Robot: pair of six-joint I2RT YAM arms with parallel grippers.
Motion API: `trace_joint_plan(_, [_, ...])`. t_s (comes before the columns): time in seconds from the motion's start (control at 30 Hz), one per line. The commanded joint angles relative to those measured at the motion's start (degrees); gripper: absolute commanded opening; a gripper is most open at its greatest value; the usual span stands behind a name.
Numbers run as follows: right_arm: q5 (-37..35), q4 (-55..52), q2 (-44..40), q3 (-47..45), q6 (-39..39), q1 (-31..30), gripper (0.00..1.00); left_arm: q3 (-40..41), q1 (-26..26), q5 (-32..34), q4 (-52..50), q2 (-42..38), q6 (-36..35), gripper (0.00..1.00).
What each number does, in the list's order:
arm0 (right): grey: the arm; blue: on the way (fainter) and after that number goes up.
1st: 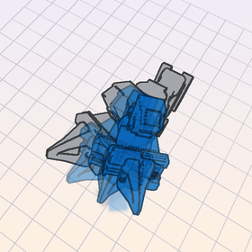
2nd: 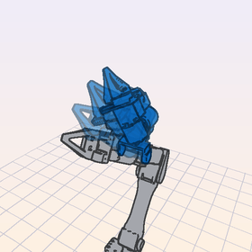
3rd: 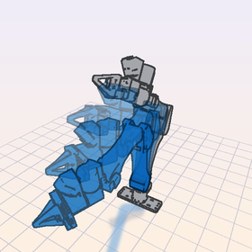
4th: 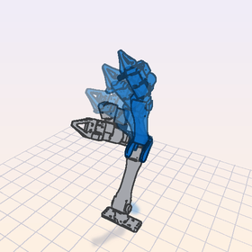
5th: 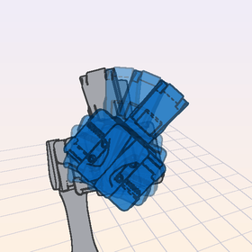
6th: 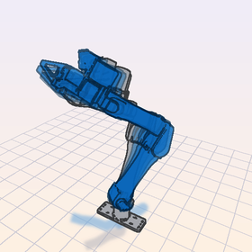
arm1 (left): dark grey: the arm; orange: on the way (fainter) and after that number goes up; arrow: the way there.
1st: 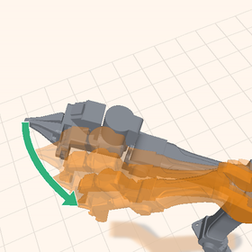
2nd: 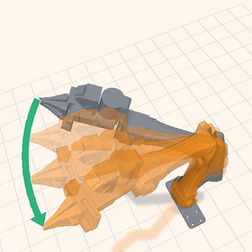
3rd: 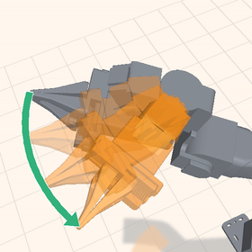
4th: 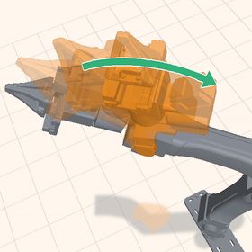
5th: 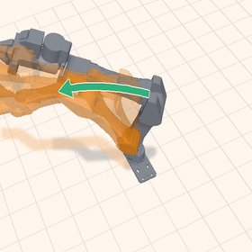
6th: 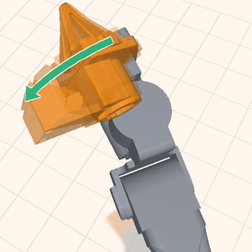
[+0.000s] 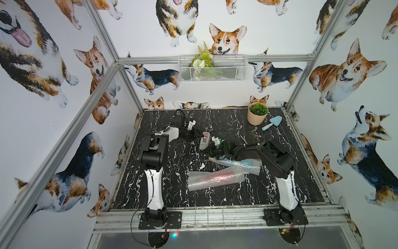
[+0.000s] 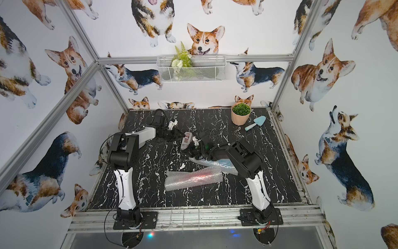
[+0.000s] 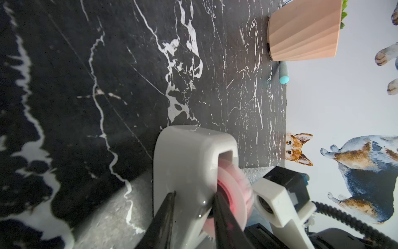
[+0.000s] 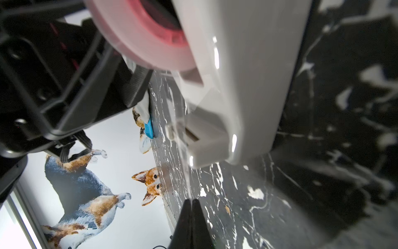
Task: Wrap wine bottles in bubble wrap
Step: Tear off the tape using the Tape Cutter.
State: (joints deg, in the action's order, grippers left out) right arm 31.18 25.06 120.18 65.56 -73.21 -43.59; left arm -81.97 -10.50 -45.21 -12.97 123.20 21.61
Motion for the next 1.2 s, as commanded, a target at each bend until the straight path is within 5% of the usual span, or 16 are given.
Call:
trace_joint_plan(0.0, [1.1, -9.1, 0.8, 0.4, 0.9, -0.7, 0.0, 0.2, -0.5, 6.3, -4.6, 1.1, -0.8, 0.33])
trace_joint_plan(0.8, [-13.2, -36.9, 3.3, 6.7, 6.1, 1.1, 0.0, -1.1, -1.0, 5.5, -6.4, 1.8, -2.1, 0.33])
trace_joint_plan(1.0, [-11.2, -31.2, 0.5, 6.3, 7.3, 0.4, 0.0, -1.5, -1.1, 4.7, -5.9, 1.9, -1.8, 0.33])
trace_joint_plan(1.17, [-12.2, -29.9, -5.1, 9.5, 15.5, 0.6, 0.0, -2.2, -1.4, 4.5, -6.4, 0.1, -1.9, 0.36])
